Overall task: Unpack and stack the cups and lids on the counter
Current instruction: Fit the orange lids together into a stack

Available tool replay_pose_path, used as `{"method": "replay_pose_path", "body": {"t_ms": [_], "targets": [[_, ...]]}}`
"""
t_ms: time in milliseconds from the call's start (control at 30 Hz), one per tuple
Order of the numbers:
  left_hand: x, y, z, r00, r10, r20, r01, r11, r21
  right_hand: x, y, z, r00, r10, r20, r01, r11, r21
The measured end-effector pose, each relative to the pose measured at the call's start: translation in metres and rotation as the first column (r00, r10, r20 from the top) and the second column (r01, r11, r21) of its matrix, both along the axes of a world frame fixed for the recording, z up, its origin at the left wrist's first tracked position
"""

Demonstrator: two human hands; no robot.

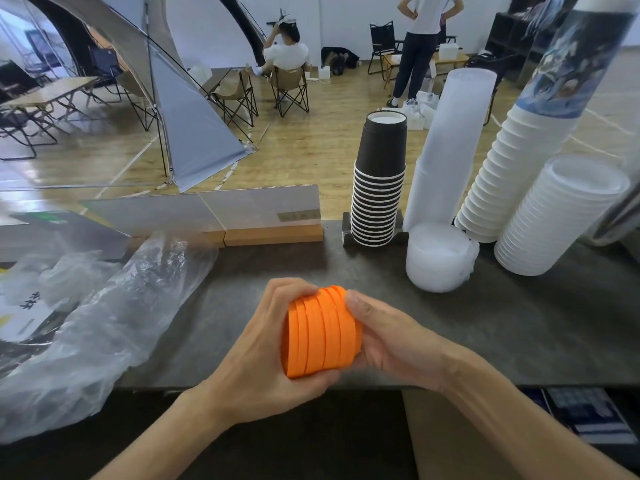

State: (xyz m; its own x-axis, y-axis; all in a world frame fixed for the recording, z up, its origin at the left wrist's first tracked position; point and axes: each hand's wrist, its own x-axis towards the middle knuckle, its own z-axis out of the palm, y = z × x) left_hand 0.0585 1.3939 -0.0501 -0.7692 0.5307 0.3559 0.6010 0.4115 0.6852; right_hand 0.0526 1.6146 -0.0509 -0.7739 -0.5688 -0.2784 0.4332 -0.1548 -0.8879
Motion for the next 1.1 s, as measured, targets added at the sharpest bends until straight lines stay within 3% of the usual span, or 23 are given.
{"method": "replay_pose_path", "body": {"t_ms": [233, 433, 600, 1100], "targets": [[0.002, 0.001, -0.001, 0.999, 0.042, 0.030, -0.044, 0.998, 0.049, 0.000, 0.001, 0.006, 0.998, 0.017, -0.056, -0.013, 0.997, 0.080], [0.006, 0.000, 0.003, 0.962, 0.046, 0.269, -0.101, 0.976, 0.195, -0.002, 0.005, 0.020, 0.972, 0.046, -0.229, -0.005, 0.985, 0.173], [0.006, 0.001, 0.005, 0.936, 0.062, 0.347, -0.144, 0.966, 0.216, -0.001, 0.002, 0.021, 0.938, 0.066, -0.339, 0.019, 0.970, 0.240], [0.001, -0.002, 0.008, 0.868, 0.014, 0.497, -0.159, 0.955, 0.251, 0.002, -0.002, 0.009, 0.884, 0.042, -0.466, 0.067, 0.974, 0.216]]}}
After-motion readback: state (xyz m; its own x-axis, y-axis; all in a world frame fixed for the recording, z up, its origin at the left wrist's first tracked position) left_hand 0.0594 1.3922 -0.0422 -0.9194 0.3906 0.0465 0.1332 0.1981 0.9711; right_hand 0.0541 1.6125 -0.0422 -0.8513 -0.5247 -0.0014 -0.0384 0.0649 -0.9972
